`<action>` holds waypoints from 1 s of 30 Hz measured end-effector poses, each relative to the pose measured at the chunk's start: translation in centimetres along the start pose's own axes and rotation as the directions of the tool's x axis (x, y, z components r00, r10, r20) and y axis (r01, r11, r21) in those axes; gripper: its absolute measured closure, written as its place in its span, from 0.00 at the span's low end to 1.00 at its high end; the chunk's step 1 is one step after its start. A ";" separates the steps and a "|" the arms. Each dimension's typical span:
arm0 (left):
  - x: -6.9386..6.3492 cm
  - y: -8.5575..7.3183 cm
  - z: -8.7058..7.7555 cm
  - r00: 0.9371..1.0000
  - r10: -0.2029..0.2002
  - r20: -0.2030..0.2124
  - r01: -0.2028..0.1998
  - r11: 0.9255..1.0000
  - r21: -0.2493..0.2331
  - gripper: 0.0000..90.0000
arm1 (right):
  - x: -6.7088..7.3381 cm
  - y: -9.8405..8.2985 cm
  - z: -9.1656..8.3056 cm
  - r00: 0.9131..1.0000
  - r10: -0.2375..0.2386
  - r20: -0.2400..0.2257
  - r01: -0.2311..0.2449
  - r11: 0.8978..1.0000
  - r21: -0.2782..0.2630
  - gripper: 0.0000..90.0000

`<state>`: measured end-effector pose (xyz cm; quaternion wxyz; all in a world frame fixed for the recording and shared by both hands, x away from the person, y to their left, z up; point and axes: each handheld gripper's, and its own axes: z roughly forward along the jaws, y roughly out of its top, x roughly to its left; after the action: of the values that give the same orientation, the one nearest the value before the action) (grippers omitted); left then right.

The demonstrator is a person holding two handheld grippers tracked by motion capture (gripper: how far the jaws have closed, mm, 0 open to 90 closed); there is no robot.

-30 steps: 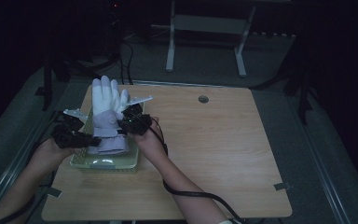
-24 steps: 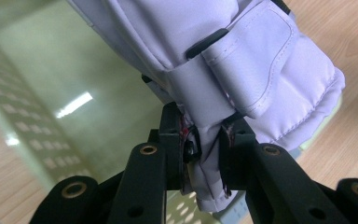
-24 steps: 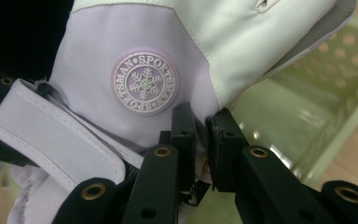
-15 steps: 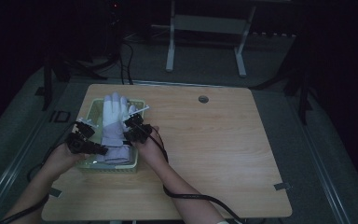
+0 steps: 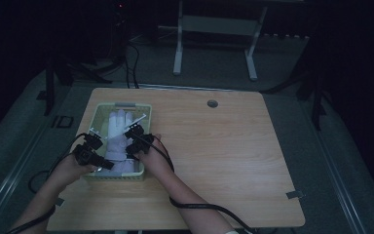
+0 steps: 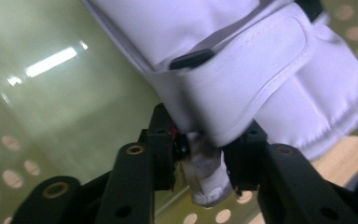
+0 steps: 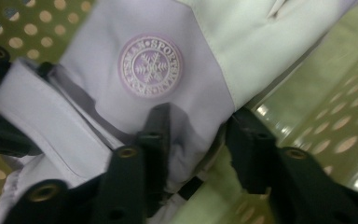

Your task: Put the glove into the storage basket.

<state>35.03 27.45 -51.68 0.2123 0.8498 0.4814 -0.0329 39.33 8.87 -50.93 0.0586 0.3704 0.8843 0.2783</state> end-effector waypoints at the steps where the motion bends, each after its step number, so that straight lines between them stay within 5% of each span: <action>1: -0.1 0.0 0.0 1.000 -0.004 -0.015 0.004 1.000 -0.002 0.70 | -0.1 0.0 -0.1 1.000 -0.004 -0.006 0.004 1.000 -0.009 0.63; 7: -0.8 -0.2 -0.6 0.998 0.009 -0.061 -0.012 0.999 -0.042 0.56 | -0.2 0.0 -0.8 1.000 -0.029 -0.011 0.029 0.998 -0.061 0.39; 10: -1.3 -0.7 -1.4 0.997 0.021 -0.074 -0.028 0.995 -0.092 0.38 | -0.5 0.1 -1.5 0.996 -0.024 -0.086 0.017 0.997 -0.078 0.28; 13: -1.8 -1.2 -2.3 0.990 0.024 -0.142 -0.048 0.984 -0.171 0.21 | -0.9 0.1 -2.6 0.996 -0.044 -0.076 0.033 0.990 -0.139 0.22; 17: -2.2 -1.7 -2.6 0.988 0.009 -0.153 -0.041 0.978 -0.207 0.02 | -1.5 -0.1 -3.8 0.995 -0.056 -0.084 0.039 0.981 -0.188 0.18; 19: -2.4 -1.9 -2.9 0.988 -0.004 -0.158 -0.034 0.970 -0.239 0.01 | -1.9 -0.3 -4.4 0.995 -0.057 -0.087 0.039 0.979 -0.199 0.18; 28: -4.6 -1.9 -4.4 0.994 0.018 -0.111 -0.062 0.911 -0.408 0.01 | -3.6 -1.4 -6.7 0.993 -0.085 -0.080 0.065 0.973 -0.221 0.17; 30: -5.2 -1.7 -4.4 0.994 0.029 -0.108 -0.072 0.905 -0.419 0.01 | -4.0 -1.7 -7.1 0.994 -0.081 -0.079 0.061 0.972 -0.227 0.17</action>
<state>30.22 25.75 -46.93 0.3677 0.7966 0.4648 0.1196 38.94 2.03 -46.30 0.0709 0.3169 0.8615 0.3903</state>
